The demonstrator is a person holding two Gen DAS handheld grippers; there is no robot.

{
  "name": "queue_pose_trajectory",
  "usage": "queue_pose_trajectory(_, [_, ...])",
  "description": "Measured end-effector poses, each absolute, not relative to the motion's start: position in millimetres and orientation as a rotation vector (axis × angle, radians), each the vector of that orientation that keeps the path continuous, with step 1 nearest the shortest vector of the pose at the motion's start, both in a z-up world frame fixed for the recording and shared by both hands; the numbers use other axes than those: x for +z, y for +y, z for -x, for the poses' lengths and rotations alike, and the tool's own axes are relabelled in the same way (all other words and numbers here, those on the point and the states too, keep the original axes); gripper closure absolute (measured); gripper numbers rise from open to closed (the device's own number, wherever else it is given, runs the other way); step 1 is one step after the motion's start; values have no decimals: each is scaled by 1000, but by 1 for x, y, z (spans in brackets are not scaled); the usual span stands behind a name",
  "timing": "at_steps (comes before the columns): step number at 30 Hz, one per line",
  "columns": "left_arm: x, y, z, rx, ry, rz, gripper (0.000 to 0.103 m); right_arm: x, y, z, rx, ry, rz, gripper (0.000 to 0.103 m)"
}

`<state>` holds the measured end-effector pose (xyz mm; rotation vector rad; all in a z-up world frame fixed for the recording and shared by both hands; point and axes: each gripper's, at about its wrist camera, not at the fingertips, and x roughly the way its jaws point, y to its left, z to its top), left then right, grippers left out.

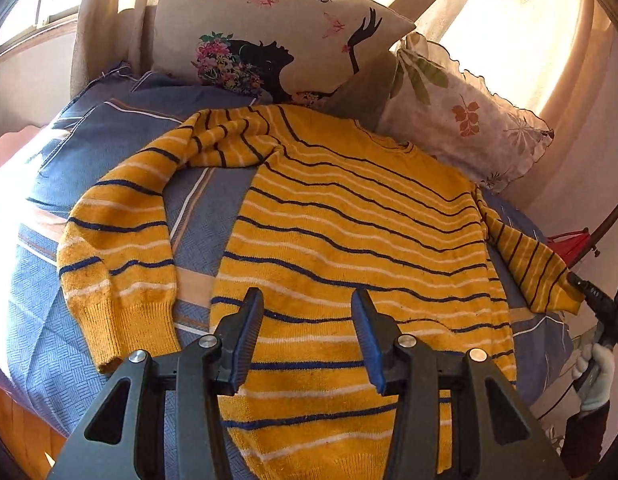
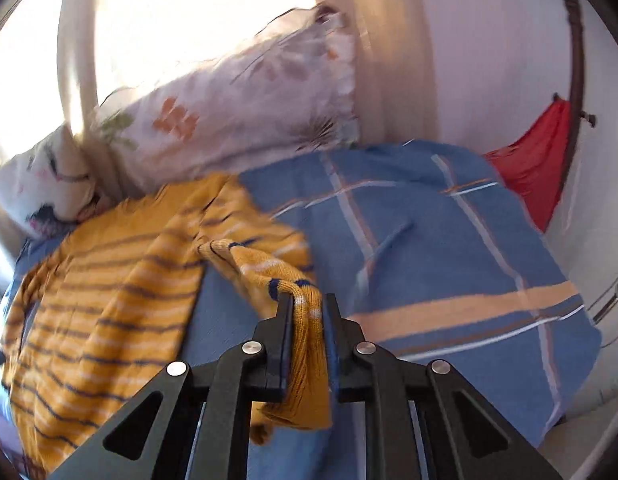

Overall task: Fold small clothes
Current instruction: 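Release the sleeve with the left gripper while the right gripper grasps the other sleeve, then lift the sleeve cuff with the right gripper and fold it across the sweater body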

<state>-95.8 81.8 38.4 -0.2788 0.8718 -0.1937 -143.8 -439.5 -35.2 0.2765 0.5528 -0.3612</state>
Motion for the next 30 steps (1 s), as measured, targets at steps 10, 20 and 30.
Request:
queue_pose_trajectory(10, [32,84,91,-180,886,312,57,-23,-560,130,-558,634,-398,77])
queue_pose_trajectory(20, [23,66,83,-213,929,284,56,-102,-501,121,-384,802,-347,24])
queue_pose_trajectory(30, [26,59,83,-209,928,256,56,-74,-528,133,-297,608,-549,82])
